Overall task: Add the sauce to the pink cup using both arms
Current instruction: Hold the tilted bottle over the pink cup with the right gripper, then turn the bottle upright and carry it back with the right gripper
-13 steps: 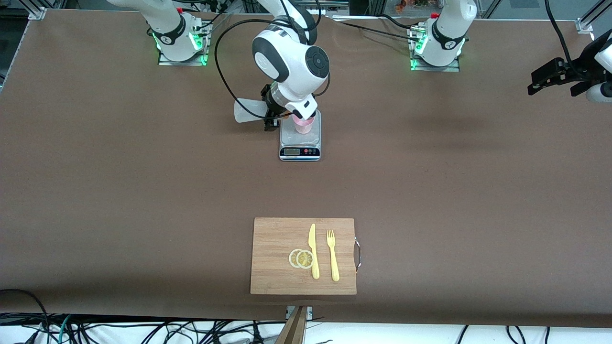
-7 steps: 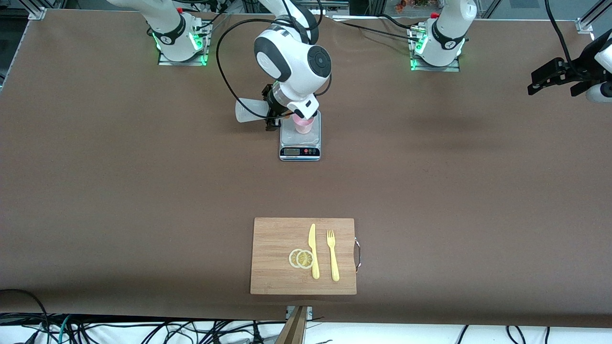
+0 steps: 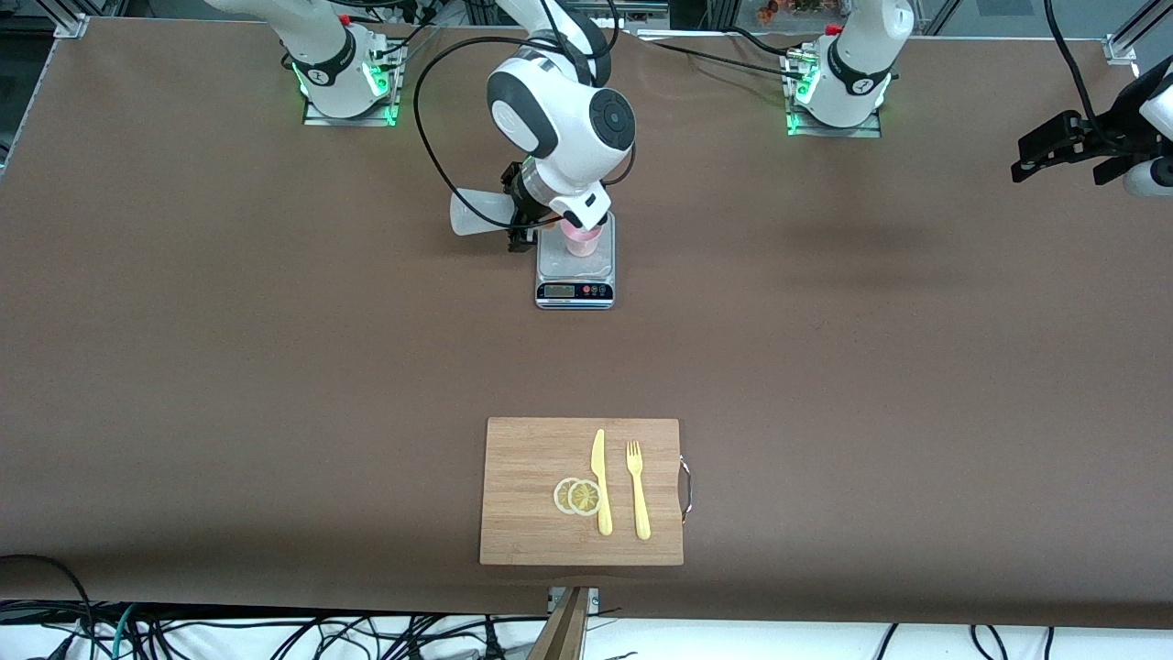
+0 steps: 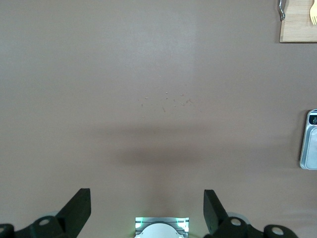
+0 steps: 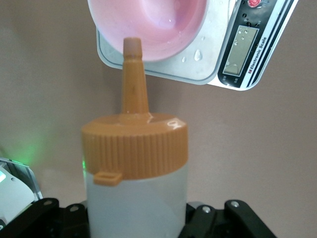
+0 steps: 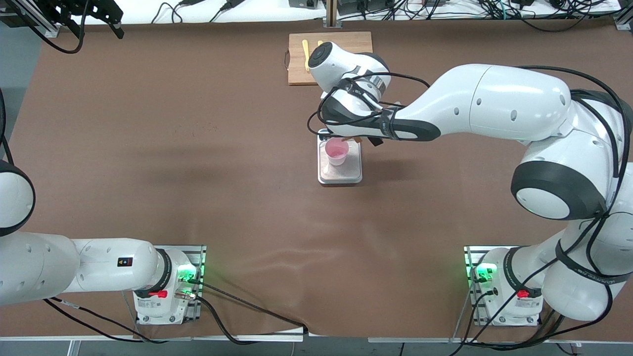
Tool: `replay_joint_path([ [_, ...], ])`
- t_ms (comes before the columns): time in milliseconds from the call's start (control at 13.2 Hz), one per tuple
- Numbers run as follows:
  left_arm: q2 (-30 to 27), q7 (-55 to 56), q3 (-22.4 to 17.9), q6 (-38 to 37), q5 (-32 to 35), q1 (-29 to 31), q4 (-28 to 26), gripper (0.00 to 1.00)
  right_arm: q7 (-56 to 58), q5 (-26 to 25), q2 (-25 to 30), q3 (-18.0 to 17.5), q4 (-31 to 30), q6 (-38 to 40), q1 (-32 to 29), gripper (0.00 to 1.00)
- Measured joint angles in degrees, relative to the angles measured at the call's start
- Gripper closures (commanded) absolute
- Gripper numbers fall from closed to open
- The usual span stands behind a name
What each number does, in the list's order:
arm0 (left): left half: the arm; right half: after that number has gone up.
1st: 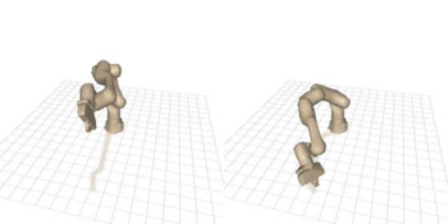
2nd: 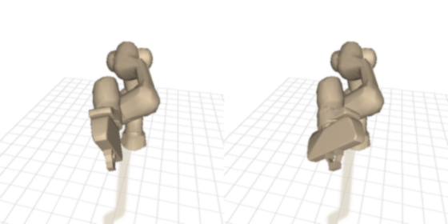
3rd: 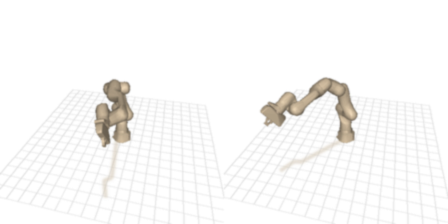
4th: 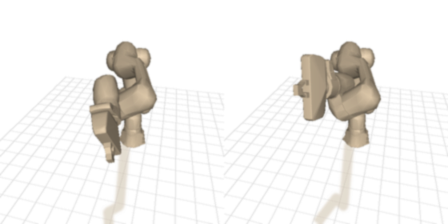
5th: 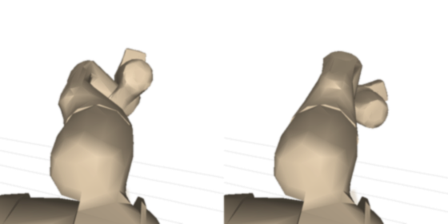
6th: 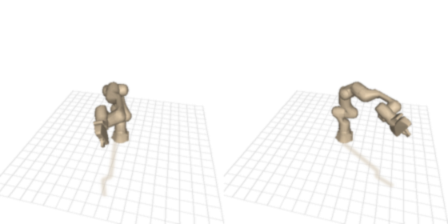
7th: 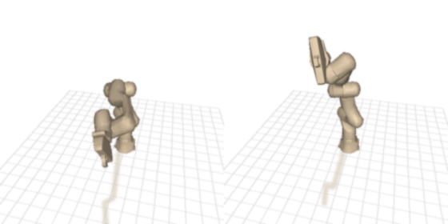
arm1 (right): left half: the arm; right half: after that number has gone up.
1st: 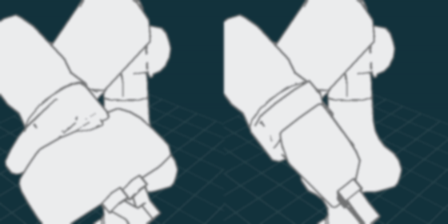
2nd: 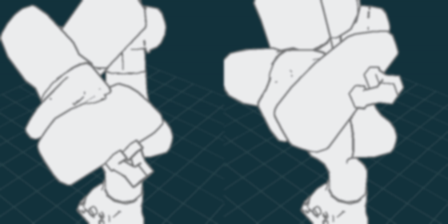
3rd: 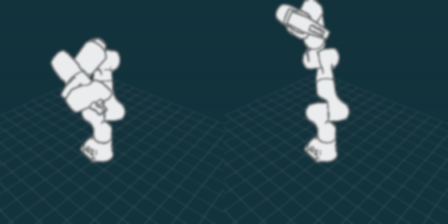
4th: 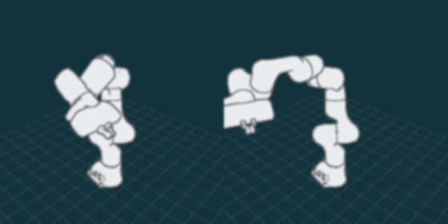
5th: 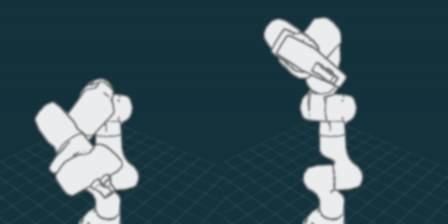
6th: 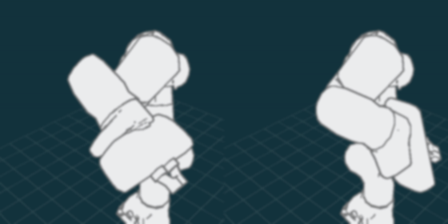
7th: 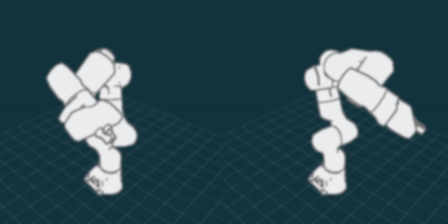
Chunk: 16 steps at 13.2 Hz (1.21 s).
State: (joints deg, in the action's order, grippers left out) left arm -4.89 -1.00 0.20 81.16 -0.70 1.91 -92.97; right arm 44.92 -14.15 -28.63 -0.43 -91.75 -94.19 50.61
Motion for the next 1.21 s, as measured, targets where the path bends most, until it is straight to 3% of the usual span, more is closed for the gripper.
replay_joint_path([
  [755,0.00,0.00,0.05,0.00,0.00,0.00,0.00,0.00,0.43,3.25,-0.18,0.56,0.85,-1.48,-2.23,1.00],
  [1208,0.00,0.00,0.06,0.00,0.00,0.00,0.00,0.00,7.14,10.03,-0.16,0.75,1.11,-5.06,-5.68,1.00],
])
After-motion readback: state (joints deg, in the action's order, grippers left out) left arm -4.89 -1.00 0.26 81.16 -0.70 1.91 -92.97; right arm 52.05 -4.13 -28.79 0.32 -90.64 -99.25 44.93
